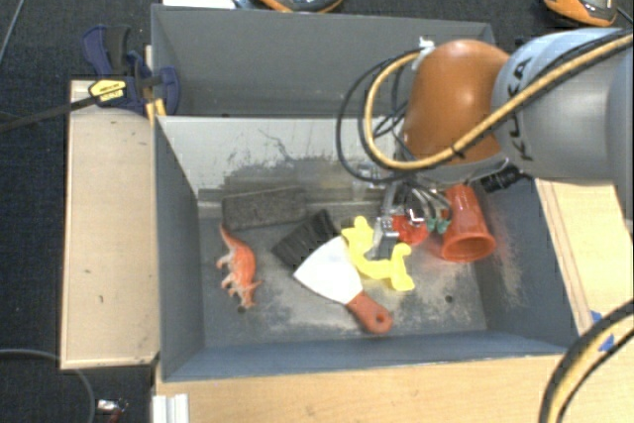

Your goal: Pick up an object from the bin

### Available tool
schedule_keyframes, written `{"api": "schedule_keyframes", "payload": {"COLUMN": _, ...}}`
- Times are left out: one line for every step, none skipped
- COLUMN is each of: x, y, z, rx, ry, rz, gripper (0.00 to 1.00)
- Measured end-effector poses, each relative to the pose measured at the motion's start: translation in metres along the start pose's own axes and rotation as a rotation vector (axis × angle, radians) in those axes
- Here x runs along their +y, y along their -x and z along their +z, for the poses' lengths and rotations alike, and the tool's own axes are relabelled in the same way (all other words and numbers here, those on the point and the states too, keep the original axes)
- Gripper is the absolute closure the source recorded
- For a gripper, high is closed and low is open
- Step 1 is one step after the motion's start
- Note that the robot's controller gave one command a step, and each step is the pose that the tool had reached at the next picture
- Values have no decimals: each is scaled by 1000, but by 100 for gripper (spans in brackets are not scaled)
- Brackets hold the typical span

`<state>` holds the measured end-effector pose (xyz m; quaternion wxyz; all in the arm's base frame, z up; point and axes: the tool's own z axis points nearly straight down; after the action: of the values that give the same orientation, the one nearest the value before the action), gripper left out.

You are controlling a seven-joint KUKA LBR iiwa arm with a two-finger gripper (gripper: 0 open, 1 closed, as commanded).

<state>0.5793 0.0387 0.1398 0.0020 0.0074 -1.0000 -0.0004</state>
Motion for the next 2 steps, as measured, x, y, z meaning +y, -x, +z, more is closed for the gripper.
{"api": "schedule_keyframes", "payload": {"x": 0, "y": 1, "z": -5, "rx": -7, "ry": 0, "rz": 2, "gripper": 0}}
{"api": "schedule_keyframes", "payload": {"x": -35, "y": -31, "z": 69, "rx": -6, "ry": 0, "rz": 75, "gripper": 0}}
